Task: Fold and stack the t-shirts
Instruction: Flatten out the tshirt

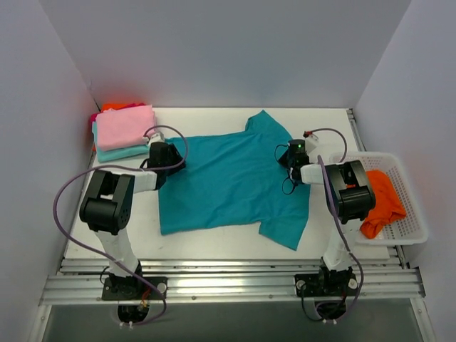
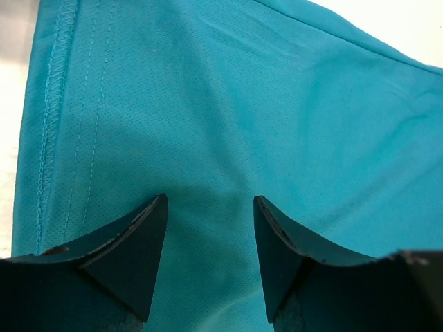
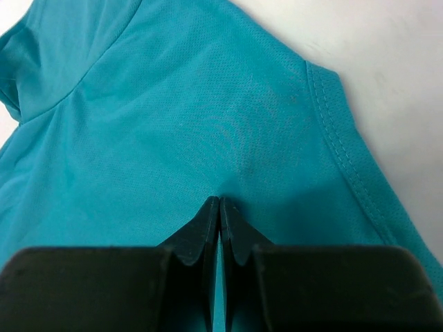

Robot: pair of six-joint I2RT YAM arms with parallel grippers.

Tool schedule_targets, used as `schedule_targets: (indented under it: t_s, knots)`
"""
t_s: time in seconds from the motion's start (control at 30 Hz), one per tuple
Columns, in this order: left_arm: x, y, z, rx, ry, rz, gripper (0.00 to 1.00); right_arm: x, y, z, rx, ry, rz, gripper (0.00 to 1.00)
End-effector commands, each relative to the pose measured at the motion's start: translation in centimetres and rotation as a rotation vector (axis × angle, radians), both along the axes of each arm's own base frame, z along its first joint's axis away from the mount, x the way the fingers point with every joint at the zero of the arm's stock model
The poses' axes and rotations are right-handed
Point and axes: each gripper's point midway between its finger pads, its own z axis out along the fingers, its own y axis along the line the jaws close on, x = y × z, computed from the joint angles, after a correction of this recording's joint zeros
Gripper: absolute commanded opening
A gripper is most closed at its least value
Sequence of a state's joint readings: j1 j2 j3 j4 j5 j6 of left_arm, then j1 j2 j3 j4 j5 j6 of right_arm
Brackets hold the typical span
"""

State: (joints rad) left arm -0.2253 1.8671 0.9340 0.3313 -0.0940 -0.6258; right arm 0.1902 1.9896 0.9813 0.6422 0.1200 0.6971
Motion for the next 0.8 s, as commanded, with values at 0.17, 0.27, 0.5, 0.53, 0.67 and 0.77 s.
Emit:
schedule_targets:
  t_s: [0.17,0.27,0.5,0.53,0.67,0.77]
  knots:
    - [2.3,-1.1,1.4,-0.031,-0.017,-0.028,0.61,-6.1,-3.0,-2.2,-0.067,0.192,-0.112,0.00]
    - [2.3,-1.1,2.0,-0.031,-0.033,-0.032,0.61,-6.2,-3.2,-1.9,-0.069,0.185,-0.118,0.00]
    - [2.9,-1.6,8.4,-0.031,-0.218,-0.095,0.93,-5.3,-4.2,4.6,-0.172,0.040,-0.165,0.97]
    - [3.3,-1.5,10.0,-0.021,-0.249,-0.092,0.95,-5.2,-4.4,7.1,-0.179,-0.004,-0.181,1.00]
    - [2.6,-1.0,16.9,-0.006,-0.362,-0.080,0.97,-7.1,-6.0,14.8,-0.265,-0.102,-0.301,1.00]
    - [0.2,-0.2,20.8,0.002,-0.421,-0.034,0.97,-10.3,-6.1,20.0,-0.272,-0.213,-0.371,1.00]
